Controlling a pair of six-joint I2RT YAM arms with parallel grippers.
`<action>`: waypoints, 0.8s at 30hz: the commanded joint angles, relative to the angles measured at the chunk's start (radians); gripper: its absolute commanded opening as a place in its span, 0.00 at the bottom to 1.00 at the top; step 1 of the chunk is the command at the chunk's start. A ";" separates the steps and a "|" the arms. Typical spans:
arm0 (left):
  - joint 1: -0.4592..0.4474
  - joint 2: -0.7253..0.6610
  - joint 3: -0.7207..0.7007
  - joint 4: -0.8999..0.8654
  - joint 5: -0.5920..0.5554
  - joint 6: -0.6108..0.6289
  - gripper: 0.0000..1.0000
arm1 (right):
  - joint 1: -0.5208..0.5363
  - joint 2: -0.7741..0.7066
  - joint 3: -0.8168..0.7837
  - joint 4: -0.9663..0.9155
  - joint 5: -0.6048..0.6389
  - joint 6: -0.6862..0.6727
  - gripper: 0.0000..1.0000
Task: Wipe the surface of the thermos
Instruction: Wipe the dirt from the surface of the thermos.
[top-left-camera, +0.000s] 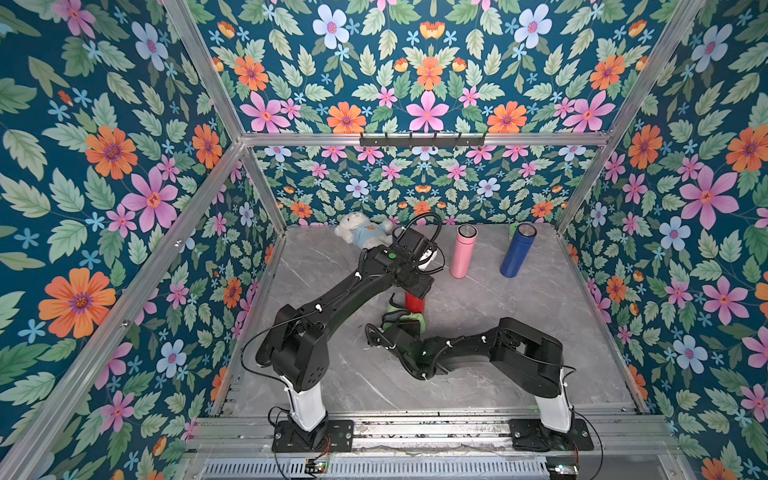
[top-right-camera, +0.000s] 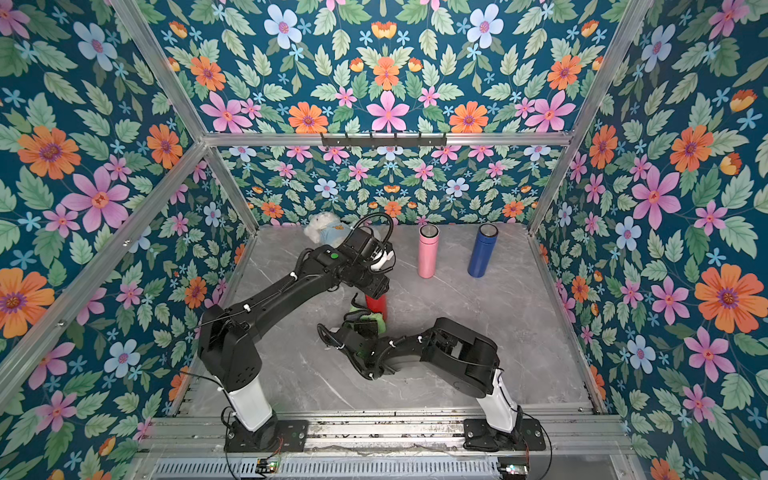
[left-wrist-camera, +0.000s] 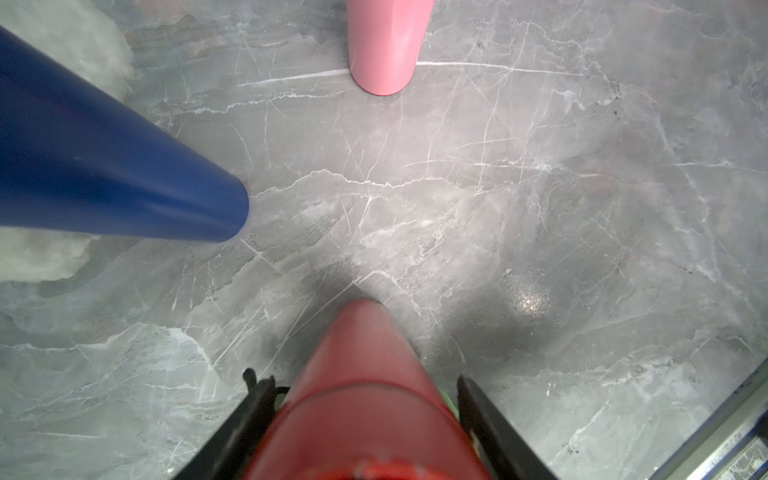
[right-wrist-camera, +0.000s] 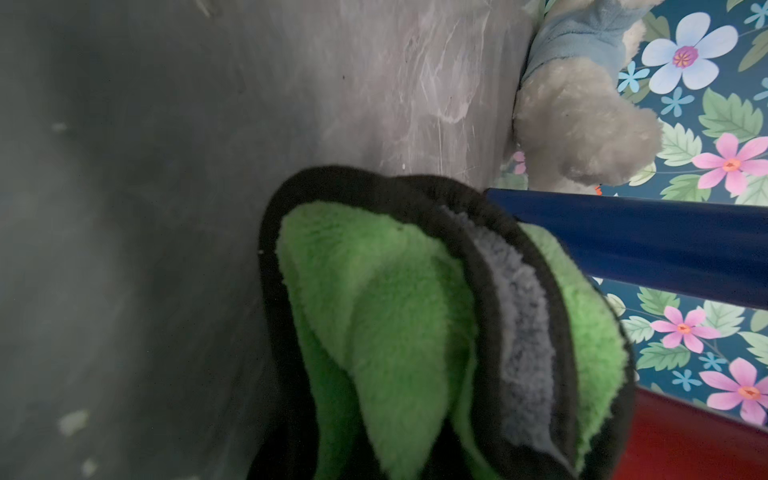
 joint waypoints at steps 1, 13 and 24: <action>-0.003 0.018 -0.020 -0.282 0.043 -0.008 0.00 | -0.007 -0.029 0.019 0.028 0.096 -0.061 0.00; -0.003 0.029 -0.017 -0.290 0.027 -0.007 0.00 | -0.043 -0.150 0.072 0.340 0.206 -0.545 0.00; -0.006 0.035 -0.022 -0.295 0.020 -0.007 0.00 | -0.048 0.027 0.022 0.165 0.195 -0.214 0.00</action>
